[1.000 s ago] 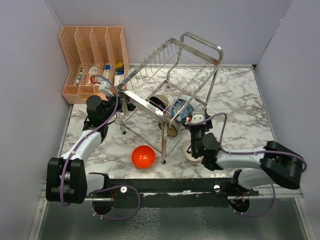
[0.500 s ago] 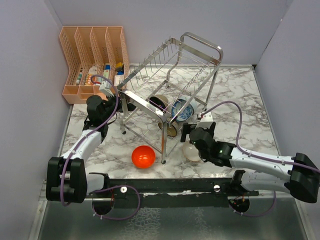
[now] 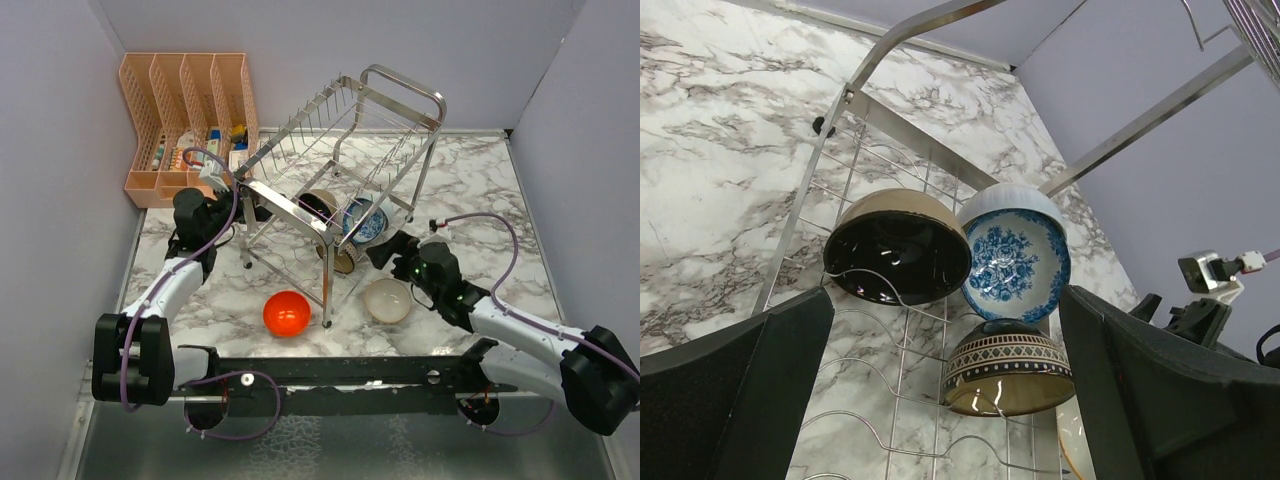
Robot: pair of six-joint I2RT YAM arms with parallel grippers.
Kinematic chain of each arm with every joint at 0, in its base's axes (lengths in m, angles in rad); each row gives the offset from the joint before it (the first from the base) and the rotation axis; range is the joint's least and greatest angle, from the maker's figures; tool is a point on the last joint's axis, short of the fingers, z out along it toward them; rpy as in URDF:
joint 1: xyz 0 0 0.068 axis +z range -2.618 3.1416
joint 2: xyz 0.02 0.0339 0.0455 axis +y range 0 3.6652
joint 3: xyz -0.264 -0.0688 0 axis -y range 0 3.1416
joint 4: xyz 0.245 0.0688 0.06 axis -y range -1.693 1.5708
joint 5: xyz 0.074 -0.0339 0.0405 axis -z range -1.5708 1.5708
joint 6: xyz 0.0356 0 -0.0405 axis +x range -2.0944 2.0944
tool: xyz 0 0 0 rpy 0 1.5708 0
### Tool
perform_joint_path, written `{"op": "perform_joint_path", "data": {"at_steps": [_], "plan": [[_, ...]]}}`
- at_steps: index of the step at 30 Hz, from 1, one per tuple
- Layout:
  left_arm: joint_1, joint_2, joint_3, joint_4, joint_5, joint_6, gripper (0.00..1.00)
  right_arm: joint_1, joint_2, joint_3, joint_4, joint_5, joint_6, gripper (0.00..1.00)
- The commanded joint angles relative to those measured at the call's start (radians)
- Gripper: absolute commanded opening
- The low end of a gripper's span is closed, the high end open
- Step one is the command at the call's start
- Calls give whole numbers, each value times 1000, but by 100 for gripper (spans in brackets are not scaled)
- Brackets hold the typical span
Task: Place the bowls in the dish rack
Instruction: Pick up the bowl from the dish rack.
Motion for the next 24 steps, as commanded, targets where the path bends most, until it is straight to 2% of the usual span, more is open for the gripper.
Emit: {"op": "perform_joint_path", "data": {"at_steps": [1, 10, 15, 19, 24], "plan": [[-8, 9, 28, 1, 36, 15, 99, -16, 24, -8, 237, -38, 34, 100], [-8, 20, 29, 16, 47, 13, 99, -55, 167, 56, 340, 28, 51, 99], [-8, 19, 24, 16, 47, 13, 99, -56, 222, 67, 403, 67, 63, 95], [-8, 25, 22, 20, 48, 12, 99, -57, 282, 102, 417, 66, 63, 90], [-8, 22, 18, 22, 49, 12, 99, -57, 328, 128, 387, 74, 86, 78]]}}
